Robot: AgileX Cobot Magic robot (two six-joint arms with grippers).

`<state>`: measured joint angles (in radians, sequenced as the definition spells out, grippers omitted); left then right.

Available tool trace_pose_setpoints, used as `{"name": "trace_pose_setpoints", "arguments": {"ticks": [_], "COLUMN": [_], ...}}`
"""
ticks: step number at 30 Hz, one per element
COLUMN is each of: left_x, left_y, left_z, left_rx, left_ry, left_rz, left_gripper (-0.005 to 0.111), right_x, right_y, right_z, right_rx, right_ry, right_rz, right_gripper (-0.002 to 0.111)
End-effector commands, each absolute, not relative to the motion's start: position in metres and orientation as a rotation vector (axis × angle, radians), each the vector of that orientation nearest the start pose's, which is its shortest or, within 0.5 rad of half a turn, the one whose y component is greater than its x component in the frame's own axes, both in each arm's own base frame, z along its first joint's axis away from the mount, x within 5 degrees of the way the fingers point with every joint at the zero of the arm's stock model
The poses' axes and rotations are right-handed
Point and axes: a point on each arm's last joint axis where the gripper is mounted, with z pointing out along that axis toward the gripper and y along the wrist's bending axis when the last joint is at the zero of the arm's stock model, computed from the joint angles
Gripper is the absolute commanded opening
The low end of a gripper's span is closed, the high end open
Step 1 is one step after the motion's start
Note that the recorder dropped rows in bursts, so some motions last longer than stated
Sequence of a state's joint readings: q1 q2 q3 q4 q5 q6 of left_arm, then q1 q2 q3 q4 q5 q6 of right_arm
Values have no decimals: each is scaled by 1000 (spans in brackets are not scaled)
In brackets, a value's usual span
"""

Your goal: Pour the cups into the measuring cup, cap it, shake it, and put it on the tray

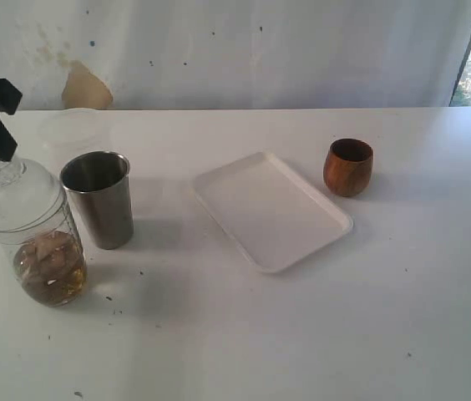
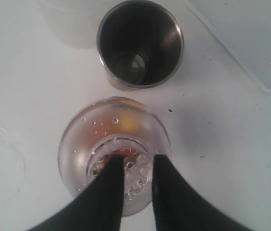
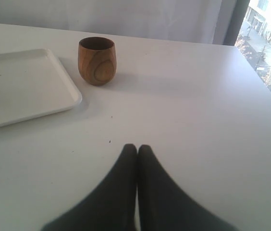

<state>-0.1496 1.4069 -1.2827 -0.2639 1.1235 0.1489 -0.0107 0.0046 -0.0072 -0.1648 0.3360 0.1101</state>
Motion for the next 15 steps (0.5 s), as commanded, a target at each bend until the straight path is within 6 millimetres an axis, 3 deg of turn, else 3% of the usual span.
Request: {"name": "trace_pose_setpoints", "arguments": {"ticks": [1,7,15], "left_x": [273,276,274], "left_y": [-66,-65,-65], "left_z": [342,326,320], "left_rx": [380,364,397], "left_ry": [2677,2652,2663], "left_rz": [-373,-357,-352], "left_gripper": [0,0,0], "right_x": [54,54,54], "right_y": [-6,-6,-6], "right_z": [183,183,183], "right_rx": [8,8,8], "right_ry": [1815,1815,1815], "right_rz": [-103,-103,-103], "right_gripper": [0,0,0]}}
